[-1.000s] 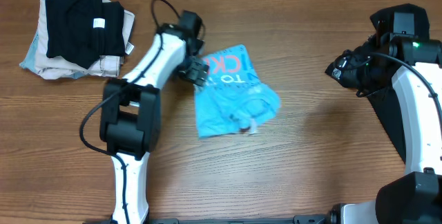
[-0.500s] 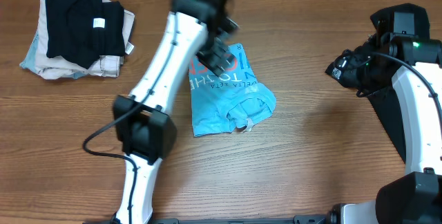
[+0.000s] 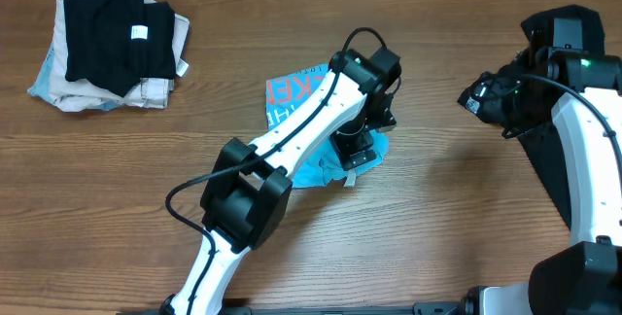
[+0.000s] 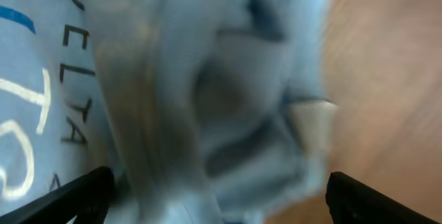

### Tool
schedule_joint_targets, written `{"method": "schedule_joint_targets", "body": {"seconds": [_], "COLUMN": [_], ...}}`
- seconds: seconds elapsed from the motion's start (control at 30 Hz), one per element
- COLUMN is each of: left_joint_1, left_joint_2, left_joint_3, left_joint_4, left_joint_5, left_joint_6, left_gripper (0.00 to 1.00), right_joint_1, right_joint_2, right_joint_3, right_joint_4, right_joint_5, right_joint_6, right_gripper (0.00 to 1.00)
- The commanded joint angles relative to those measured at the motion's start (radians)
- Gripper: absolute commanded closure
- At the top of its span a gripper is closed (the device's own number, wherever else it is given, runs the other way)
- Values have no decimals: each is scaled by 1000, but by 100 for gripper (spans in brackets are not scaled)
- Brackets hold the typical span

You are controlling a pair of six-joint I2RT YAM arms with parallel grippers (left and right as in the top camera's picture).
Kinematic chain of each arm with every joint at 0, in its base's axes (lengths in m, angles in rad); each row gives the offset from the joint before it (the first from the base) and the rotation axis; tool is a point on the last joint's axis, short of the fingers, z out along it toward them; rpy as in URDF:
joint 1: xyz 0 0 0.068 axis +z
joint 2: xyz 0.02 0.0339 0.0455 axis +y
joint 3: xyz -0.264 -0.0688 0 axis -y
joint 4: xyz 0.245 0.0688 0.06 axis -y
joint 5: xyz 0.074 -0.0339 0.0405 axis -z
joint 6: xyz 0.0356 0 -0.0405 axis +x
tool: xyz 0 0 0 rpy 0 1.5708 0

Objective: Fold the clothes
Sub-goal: 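Grasp the blue bundle with the left gripper and lift it, then carry the bundle left and place it on the clothes stack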

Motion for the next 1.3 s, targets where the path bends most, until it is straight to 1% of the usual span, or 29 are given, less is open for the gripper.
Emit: {"method": "schedule_joint_targets", "body": {"seconds": [0.0, 0.27, 0.37, 0.43, 0.47, 0.5, 0.57, 0.6, 0.63, 0.67, 0.83, 0.87, 0.93, 1.07, 1.2, 1.27], "left_joint_1": [31, 56, 56, 59, 63, 67, 74, 77, 81, 87, 104, 111, 123, 167, 228, 254], "left_joint_2": [-4, -4, -4, -4, -4, -4, -4, -4, -4, -4, -4, -5, -5, -5, -5, -5], "left_joint_3": [-88, -272, -320, -336, -341, -343, -343, -343, -343, -343, -325, -298, -236, -34, 238, 350], "left_joint_4": [90, 351, 409, 430, 438, 441, 449, 457, 466, 484, 502, 486, 436, 276, 90, 29], "left_joint_5": [-72, -103, -118, -127, -133, -142, -165, -182, -202, -260, -396, -436, -456, -454, -455, -455], "left_joint_6": [33, 35, 38, 37, 36, 33, 18, 3, -18, -66, -170, -213, -243, -290, -292, -284], "left_gripper": [0, 0, 0, 4, 13, 20, 48, 67, 81, 96, 96, 96, 96, 96, 96, 96], "right_joint_1": [-4, -4, -4, -4, -4, -4, -4, -4, -4, -4, -4, -4, -4, -4, -4, -4], "right_joint_2": [-1, -1, -1, -1, -1, -1, -1, -1, -1, -1, -1, -1, -1, -1, -1, -1], "right_joint_3": [10, 10, 10, 10, 10, 10, 10, 10, 10, 10, 10, 10, 10, 10, 10, 10], "right_joint_4": [5, 10, 8, 9, 9, 9, 9, 9, 9, 9, 9, 9, 9, 9, 9, 9], "right_joint_5": [9, 9, 9, 9, 9, 9, 9, 9, 9, 9, 9, 9, 9, 9, 9, 9], "right_joint_6": [-7, -7, -7, -7, -7, -7, -7, -7, -7, -7, -7, -7, -7, -8, -7, -7], "right_gripper": [10, 10, 10, 10, 10, 10, 10, 10, 10, 10, 10, 10, 10, 10, 10, 10]}}
